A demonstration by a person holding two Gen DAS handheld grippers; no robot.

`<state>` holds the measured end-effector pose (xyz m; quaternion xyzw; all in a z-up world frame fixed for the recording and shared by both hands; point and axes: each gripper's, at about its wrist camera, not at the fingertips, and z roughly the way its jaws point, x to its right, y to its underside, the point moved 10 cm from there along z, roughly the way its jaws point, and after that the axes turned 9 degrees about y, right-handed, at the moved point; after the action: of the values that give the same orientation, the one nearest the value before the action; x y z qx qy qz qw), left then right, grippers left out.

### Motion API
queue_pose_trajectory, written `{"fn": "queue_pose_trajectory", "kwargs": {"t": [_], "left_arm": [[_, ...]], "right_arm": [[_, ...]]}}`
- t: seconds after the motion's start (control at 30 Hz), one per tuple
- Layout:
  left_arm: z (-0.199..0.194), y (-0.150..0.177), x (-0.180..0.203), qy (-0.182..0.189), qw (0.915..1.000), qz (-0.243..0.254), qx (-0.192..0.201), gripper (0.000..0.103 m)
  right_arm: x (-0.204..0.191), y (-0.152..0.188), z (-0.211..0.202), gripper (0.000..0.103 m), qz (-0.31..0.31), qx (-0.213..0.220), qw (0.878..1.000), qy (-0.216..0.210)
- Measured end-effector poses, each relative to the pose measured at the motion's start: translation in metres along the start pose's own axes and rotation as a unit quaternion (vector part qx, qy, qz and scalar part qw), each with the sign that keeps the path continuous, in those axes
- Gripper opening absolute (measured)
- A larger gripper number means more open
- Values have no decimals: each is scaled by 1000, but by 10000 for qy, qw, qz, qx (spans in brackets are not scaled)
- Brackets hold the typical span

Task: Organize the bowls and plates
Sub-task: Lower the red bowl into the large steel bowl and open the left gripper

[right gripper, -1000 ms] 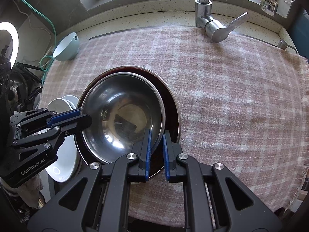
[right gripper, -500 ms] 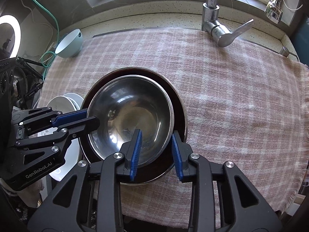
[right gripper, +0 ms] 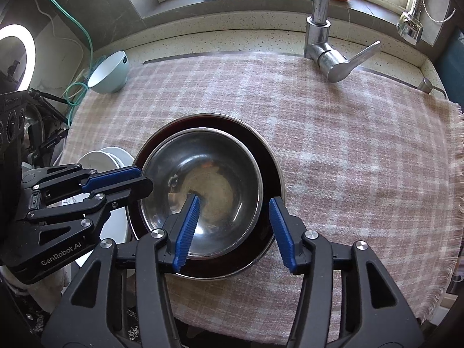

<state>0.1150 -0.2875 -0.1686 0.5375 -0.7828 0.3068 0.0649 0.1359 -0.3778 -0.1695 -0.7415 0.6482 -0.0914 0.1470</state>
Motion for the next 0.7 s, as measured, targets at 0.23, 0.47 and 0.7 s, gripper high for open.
{"fn": "queue_pose_trajectory", "kwargs": {"t": [0.23,0.47,0.7], "left_arm": [[-16,-10,3,147,9995,-123,239,15],[-42,-23,6,242,9976,-239,610,64],[-87,-33,-29,-40,9918,-662,1094,64]], "right_arm": [[4,-11,-23,70,115,301,9993,-199],[-11,-35,-52,90,3,664,9957,-646],[-40,-66,-76,91,-20,804,9891,-1231]]}}
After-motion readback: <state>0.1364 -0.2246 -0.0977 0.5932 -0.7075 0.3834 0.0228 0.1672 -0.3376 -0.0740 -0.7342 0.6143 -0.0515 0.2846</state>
